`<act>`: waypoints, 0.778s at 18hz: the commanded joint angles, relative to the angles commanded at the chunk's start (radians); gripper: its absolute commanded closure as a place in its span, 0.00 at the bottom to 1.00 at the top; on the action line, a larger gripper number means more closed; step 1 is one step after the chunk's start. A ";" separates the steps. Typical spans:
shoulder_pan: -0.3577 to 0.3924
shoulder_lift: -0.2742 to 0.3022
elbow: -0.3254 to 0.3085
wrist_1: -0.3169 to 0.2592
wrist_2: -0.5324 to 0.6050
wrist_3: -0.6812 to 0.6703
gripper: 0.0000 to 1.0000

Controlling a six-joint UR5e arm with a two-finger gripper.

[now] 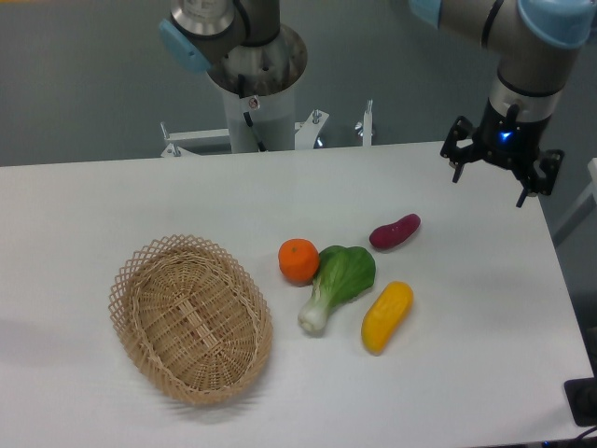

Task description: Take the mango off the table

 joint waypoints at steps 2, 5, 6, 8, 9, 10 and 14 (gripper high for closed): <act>-0.002 0.000 -0.009 0.006 0.002 -0.003 0.00; -0.002 0.000 -0.003 0.005 -0.009 -0.006 0.00; -0.002 0.000 -0.005 0.005 -0.009 -0.006 0.00; -0.002 0.002 -0.006 0.005 -0.011 -0.006 0.00; -0.003 0.002 -0.009 0.006 -0.012 -0.009 0.00; -0.003 -0.002 -0.011 0.006 -0.012 -0.020 0.00; -0.037 -0.011 -0.009 0.011 -0.012 -0.109 0.00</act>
